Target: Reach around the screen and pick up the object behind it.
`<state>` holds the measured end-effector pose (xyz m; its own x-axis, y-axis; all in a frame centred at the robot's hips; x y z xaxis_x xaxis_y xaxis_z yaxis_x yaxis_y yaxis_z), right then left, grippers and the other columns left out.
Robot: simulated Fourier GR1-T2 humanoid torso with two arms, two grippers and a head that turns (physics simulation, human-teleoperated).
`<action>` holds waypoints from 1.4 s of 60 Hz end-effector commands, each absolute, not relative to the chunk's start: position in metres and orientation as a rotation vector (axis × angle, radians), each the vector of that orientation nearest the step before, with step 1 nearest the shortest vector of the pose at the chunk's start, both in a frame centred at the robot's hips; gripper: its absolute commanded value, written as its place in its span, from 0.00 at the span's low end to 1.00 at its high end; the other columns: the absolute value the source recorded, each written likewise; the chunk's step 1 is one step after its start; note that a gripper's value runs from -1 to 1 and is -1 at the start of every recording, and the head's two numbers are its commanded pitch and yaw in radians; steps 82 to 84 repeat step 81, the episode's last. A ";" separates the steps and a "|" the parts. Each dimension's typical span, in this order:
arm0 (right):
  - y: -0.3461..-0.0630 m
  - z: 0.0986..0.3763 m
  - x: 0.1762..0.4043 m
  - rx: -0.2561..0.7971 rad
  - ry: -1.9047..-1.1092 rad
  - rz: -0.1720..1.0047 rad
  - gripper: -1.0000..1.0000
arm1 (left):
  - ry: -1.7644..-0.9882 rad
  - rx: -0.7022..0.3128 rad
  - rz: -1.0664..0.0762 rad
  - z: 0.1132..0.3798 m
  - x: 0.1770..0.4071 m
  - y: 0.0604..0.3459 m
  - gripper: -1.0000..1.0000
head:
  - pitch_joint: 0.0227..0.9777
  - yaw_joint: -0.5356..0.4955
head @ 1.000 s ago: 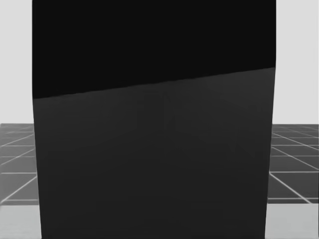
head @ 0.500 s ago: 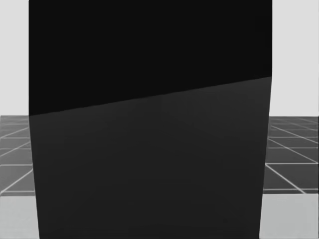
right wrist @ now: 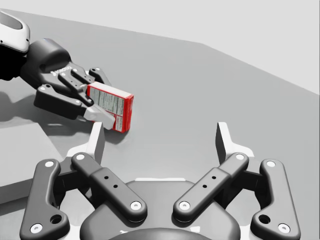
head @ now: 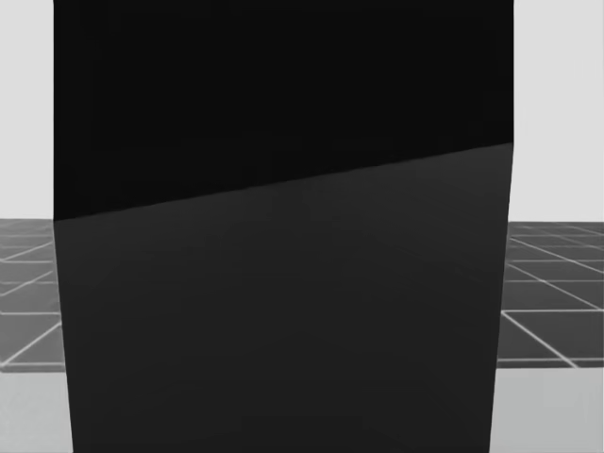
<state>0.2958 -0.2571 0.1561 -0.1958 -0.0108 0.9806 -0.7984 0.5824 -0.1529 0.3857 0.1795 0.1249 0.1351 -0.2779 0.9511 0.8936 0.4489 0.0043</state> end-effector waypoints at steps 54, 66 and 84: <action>-0.259 0.161 0.292 0.685 -1.637 0.834 0.00 | -1.435 -0.396 -0.728 0.231 0.342 0.360 1.00 | 0.10 0.50; -0.260 0.162 0.291 0.682 -1.639 0.835 0.00 | -1.570 -0.340 -0.710 0.282 0.339 0.363 1.00 | 0.09 0.50; -0.261 0.162 0.292 0.670 -1.641 0.842 0.00 | -1.731 -0.261 -0.708 0.346 0.325 0.361 1.00 | 0.09 0.50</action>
